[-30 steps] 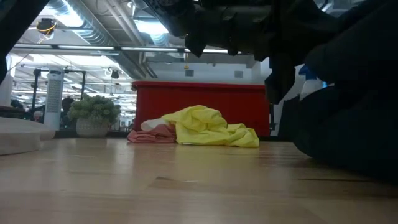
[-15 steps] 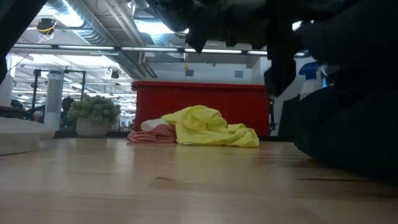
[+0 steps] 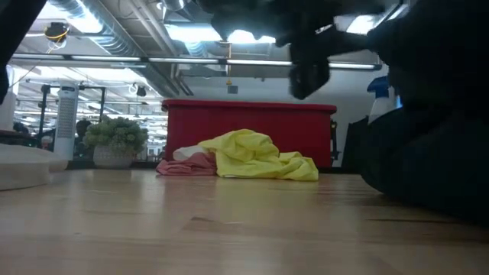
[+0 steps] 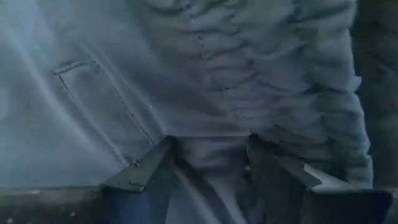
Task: Fold laundry
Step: Stack the dark blue short on top of the black jean
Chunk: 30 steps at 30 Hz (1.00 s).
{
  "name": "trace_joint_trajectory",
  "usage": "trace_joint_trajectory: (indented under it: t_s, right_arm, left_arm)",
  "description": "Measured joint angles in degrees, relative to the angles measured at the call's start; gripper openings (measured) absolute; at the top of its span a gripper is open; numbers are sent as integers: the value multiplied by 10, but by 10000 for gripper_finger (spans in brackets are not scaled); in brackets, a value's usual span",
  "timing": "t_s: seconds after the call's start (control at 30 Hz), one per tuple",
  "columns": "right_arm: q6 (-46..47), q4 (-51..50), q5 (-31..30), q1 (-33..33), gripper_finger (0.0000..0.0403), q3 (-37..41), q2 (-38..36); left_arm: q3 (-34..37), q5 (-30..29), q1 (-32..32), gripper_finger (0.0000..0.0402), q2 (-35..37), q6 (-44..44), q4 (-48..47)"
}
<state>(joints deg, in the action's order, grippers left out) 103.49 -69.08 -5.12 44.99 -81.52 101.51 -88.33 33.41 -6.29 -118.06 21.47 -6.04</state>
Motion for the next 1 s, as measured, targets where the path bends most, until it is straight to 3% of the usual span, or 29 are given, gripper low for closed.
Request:
trace_joint_trajectory:
  t_s: [0.2, 0.43, 0.77, 1.0]
  right_arm:
    - [15, 74, -3, 0, 195, 59, -1]
    - [19, 131, -13, 0, 195, 100, -7]
    - [30, -39, -128, 1, 195, -5, -61]
    - [10, -125, -148, 13, 195, -98, -65]
  left_arm:
    - [0, -18, 11, 110, 72, -90, -102]
    - [0, -57, 21, 109, 169, -140, -120]
    - [0, -58, 18, 109, 194, -153, -95]
    - [0, -58, 4, 109, 193, -172, -41]
